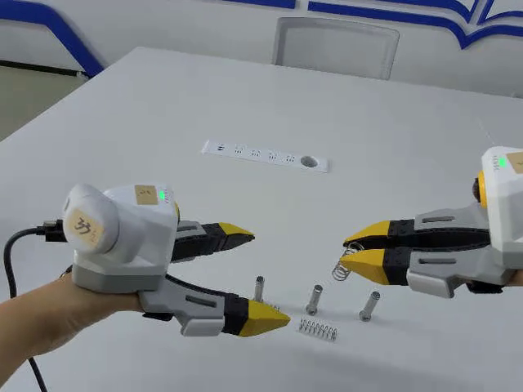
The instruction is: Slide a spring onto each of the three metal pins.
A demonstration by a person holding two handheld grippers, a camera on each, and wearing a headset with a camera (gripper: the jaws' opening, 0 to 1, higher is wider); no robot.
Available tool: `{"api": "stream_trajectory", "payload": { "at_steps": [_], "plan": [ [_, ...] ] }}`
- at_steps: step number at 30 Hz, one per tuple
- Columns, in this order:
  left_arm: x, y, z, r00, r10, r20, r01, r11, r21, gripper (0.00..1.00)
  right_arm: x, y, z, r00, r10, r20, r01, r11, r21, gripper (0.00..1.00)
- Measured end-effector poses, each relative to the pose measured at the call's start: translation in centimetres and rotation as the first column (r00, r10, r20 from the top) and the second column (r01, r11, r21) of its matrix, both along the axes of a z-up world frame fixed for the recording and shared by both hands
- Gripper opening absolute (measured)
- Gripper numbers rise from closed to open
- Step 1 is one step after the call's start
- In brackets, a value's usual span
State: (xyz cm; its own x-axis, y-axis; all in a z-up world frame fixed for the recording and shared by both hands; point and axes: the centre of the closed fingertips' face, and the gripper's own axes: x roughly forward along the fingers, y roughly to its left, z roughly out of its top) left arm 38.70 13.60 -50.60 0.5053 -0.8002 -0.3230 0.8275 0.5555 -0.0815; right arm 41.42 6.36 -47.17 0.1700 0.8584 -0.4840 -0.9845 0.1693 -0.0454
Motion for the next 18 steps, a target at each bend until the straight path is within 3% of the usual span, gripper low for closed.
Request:
{"api": "stream_trajectory", "payload": {
  "at_steps": [8, 10, 18],
  "plan": [
    [0.6, 1.8, 0.0, 0.999, 0.053, 0.011, -0.053, 0.999, 0.002, 0.86, 2.7, -2.6, -1.4, 0.993, -0.117, -0.021, 0.117, 0.993, -0.011, 0.11],
    [0.5, 2.0, -0.1, 0.998, 0.055, -0.001, -0.055, 0.998, 0.000, 0.90, 3.1, -3.0, -1.8, 0.988, -0.147, -0.048, 0.147, 0.989, 0.003, 0.11],
    [1.0, 2.5, 0.0, 0.997, 0.074, -0.001, -0.074, 0.997, -0.002, 0.99, 4.6, -4.8, -4.0, 0.968, -0.244, -0.050, 0.243, 0.970, -0.024, 0.11]
  ]
}}
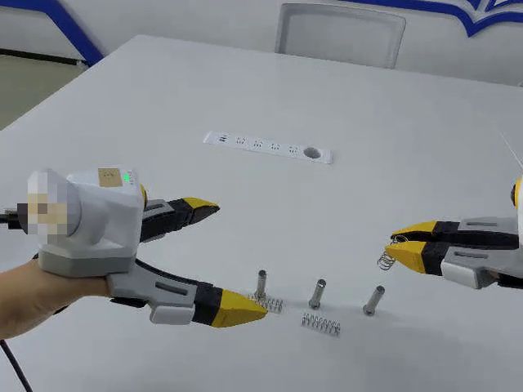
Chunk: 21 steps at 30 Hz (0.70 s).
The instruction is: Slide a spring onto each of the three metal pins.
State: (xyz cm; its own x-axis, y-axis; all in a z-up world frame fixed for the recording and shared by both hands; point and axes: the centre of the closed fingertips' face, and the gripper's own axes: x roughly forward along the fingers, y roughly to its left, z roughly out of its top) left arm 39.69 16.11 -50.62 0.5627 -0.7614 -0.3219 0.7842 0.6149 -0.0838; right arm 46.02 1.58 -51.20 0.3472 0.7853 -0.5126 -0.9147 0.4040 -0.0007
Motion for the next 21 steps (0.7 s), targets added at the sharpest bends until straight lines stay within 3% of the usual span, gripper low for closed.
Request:
{"api": "stream_trajectory", "payload": {
  "at_steps": [5, 11, 21],
  "plan": [
    [0.0, 0.2, -0.3, 1.000, 0.005, -0.003, -0.005, 1.000, 0.014, 1.00, 0.5, -0.8, -1.2, 0.999, -0.038, -0.002, 0.038, 0.999, -0.018, 0.11],
    [0.5, 0.3, 0.0, 1.000, 0.028, 0.005, -0.028, 1.000, -0.001, 1.00, 0.5, -1.1, -2.9, 0.999, -0.049, -0.005, 0.049, 0.998, -0.049, 0.12],
    [0.6, 0.6, -0.3, 0.999, 0.039, 0.001, -0.039, 0.999, 0.001, 1.00, 0.9, -1.0, -4.2, 0.997, -0.075, -0.029, 0.074, 0.996, -0.044, 0.12]
  ]
}}
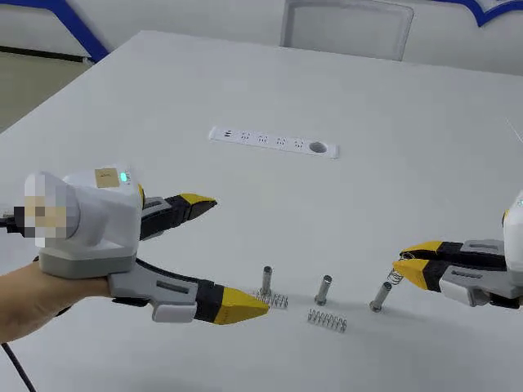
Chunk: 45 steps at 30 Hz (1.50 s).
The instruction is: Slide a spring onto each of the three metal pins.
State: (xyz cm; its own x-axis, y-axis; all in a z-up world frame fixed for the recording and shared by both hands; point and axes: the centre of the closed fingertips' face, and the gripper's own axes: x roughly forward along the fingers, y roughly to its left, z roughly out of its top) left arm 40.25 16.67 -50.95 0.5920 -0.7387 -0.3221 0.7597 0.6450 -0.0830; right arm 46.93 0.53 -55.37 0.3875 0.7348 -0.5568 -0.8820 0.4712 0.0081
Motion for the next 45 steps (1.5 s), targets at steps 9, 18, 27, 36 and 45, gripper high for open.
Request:
{"api": "stream_trajectory", "payload": {
  "at_steps": [9, 18, 27, 36, 45],
  "plan": [
    [0.3, 0.4, 0.9, 0.999, 0.042, 0.009, -0.041, 0.997, -0.062, 1.00, 0.1, 0.3, -0.8, 1.000, -0.002, -0.014, 0.002, 1.000, -0.006, 0.12],
    [0.0, 0.5, 1.0, 0.999, 0.049, 0.009, -0.048, 0.997, -0.064, 0.99, 0.1, 0.3, -1.7, 0.999, -0.003, -0.033, 0.001, 0.999, -0.036, 0.12],
    [-0.1, 0.6, 1.1, 0.998, 0.055, 0.004, -0.055, 0.995, -0.078, 0.99, 0.2, 0.3, -2.8, 1.000, 0.003, -0.015, -0.004, 0.997, -0.081, 0.12],
    [-0.3, 0.8, 0.8, 0.998, 0.058, -0.010, -0.058, 0.995, -0.075, 0.98, 0.1, 0.1, -3.8, 1.000, -0.002, -0.031, -0.001, 0.996, -0.089, 0.12],
    [-0.3, 0.6, 1.0, 0.998, 0.058, -0.011, -0.059, 0.995, -0.084, 0.98, 0.2, -0.1, -4.9, 0.999, -0.019, -0.031, 0.016, 0.995, -0.102, 0.12]
  ]
}}
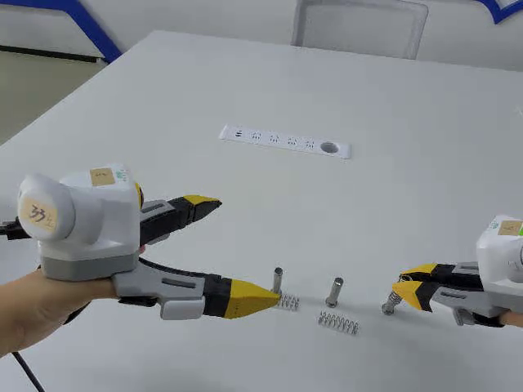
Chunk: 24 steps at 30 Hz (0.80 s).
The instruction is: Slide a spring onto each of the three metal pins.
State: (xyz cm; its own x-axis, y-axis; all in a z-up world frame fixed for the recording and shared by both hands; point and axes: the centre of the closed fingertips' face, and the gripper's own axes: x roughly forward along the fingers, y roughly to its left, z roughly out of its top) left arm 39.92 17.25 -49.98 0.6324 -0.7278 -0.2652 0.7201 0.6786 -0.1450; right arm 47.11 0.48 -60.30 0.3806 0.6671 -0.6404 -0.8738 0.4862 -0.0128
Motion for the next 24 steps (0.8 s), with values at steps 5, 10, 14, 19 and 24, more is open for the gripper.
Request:
{"api": "stream_trajectory", "payload": {
  "at_steps": [5, 10, 14, 19, 24],
  "plan": [
    [0.0, 0.2, 0.1, 1.000, 0.007, 0.000, -0.007, 1.000, -0.001, 0.98, -0.1, 0.1, -0.8, 1.000, -0.001, -0.012, 0.000, 1.000, -0.011, 0.12],
    [-0.1, 0.4, -0.1, 1.000, 0.015, -0.003, -0.015, 1.000, 0.006, 0.99, -0.2, 0.2, -1.3, 1.000, 0.003, -0.018, -0.003, 1.000, -0.026, 0.12],
    [-0.2, 0.5, -0.1, 1.000, 0.020, -0.005, -0.020, 1.000, 0.000, 0.98, -0.2, 0.1, -1.6, 1.000, 0.007, -0.025, -0.008, 0.999, -0.032, 0.12],
    [-0.3, 0.7, -0.1, 1.000, 0.026, -0.007, -0.026, 1.000, 0.001, 0.98, -0.2, 0.1, -1.9, 0.999, 0.009, -0.031, -0.010, 0.999, -0.040, 0.12],
    [-0.3, 0.8, -0.1, 1.000, 0.025, -0.008, -0.025, 1.000, 0.002, 0.98, 0.0, 0.3, -2.2, 0.999, -0.001, -0.039, -0.001, 0.999, -0.043, 0.12]
  ]
}}
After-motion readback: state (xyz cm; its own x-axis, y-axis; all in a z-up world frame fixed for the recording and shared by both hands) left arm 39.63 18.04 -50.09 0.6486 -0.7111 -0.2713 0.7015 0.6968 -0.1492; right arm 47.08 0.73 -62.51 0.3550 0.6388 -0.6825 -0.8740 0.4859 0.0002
